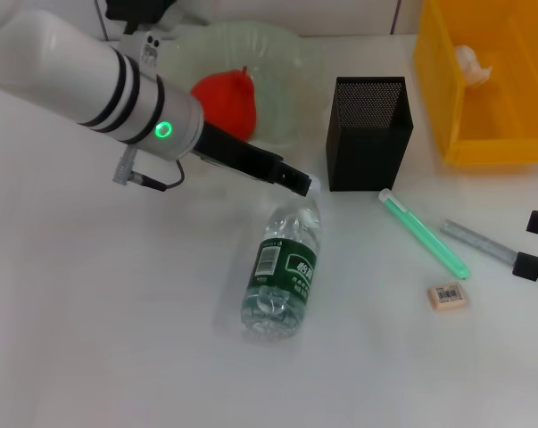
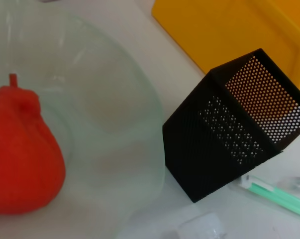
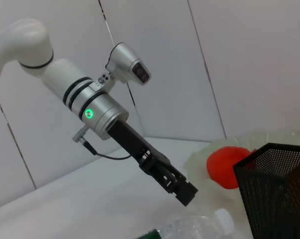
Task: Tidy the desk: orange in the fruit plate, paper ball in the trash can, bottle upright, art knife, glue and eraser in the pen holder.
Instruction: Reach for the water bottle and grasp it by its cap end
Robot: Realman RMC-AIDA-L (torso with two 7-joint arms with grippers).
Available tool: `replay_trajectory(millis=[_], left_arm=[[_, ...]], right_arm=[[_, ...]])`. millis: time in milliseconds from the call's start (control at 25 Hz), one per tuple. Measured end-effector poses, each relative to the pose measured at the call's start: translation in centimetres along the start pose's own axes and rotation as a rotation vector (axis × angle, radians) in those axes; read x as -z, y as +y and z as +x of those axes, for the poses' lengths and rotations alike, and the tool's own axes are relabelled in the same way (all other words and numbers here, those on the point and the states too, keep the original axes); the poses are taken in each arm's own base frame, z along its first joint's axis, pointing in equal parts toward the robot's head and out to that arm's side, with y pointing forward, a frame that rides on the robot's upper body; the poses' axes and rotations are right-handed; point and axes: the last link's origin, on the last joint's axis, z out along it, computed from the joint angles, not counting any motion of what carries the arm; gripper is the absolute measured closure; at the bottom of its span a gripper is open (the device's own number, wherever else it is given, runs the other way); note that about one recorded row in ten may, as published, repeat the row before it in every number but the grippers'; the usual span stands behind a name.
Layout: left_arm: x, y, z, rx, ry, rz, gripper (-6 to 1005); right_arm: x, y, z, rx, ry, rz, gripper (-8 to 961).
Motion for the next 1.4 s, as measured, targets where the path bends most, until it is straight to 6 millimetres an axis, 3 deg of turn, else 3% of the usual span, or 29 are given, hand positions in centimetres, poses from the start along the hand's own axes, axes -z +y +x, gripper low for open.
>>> replay_trajectory(millis=[800,1400], left_arm=[[-2.5,0.8,0.8,0.039,0.045,0.034,157],[-4.3,1.1,-0.2,0.049,0.045,0.039,161]], right_arm=[[-1.5,0.2,1.0,-0.008,0.023,-0.007,214],[-2.1,0.4,1.2,-0.005,0.014,-0.022,215]])
